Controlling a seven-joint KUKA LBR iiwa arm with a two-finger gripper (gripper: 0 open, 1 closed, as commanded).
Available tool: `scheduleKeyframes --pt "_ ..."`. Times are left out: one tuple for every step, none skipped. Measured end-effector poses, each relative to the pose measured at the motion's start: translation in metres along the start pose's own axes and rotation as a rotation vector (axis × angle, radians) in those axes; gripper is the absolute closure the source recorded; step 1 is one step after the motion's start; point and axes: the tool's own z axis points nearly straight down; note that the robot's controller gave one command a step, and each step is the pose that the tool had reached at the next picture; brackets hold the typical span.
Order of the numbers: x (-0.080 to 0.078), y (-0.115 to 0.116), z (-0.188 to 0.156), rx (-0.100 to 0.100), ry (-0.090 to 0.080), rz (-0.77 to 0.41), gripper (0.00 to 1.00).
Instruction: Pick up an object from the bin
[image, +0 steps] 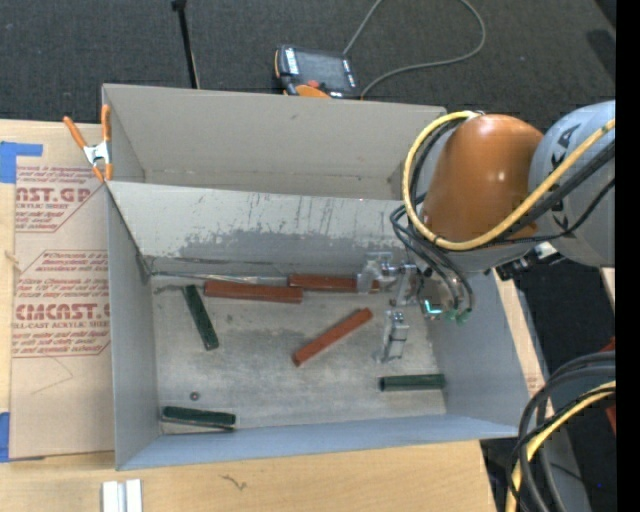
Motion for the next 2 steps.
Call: scheduleKeyframes --pt "0.0087 0.0157 0.1324 0.0 -0.003 -0.066 0.0" --pt "0.006 0.0154 0.1273 0.0 -0.012 -0.065 1.0"
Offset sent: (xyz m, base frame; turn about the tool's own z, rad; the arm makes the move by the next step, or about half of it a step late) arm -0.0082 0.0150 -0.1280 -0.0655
